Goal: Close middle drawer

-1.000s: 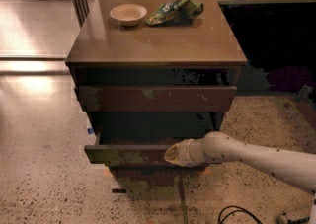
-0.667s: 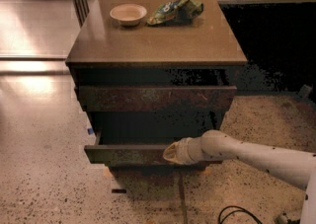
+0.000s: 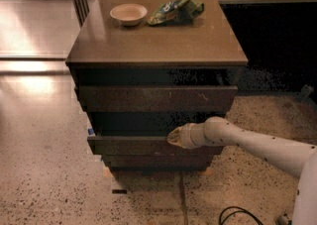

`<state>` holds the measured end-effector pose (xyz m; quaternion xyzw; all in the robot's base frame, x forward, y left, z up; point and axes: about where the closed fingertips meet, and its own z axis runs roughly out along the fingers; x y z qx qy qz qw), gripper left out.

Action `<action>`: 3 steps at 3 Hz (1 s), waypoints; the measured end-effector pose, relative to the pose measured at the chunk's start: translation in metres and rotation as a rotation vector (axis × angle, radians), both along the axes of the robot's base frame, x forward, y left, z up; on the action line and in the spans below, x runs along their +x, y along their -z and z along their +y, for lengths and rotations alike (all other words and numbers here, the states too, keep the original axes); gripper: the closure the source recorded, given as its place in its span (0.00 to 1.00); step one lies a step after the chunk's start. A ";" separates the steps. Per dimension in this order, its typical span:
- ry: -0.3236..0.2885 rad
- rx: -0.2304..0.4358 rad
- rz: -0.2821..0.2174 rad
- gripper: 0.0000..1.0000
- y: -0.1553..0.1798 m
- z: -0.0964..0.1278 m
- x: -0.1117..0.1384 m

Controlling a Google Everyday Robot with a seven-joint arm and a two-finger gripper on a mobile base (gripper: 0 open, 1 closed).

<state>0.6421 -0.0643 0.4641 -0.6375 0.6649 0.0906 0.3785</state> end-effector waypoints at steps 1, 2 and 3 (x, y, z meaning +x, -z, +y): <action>0.032 0.005 -0.041 1.00 -0.017 -0.010 0.026; 0.032 0.005 -0.041 1.00 -0.017 -0.010 0.026; 0.018 0.006 -0.026 1.00 -0.023 -0.001 0.014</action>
Offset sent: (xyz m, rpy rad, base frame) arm 0.0263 -0.0099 0.0174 0.0052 -0.0413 -0.0322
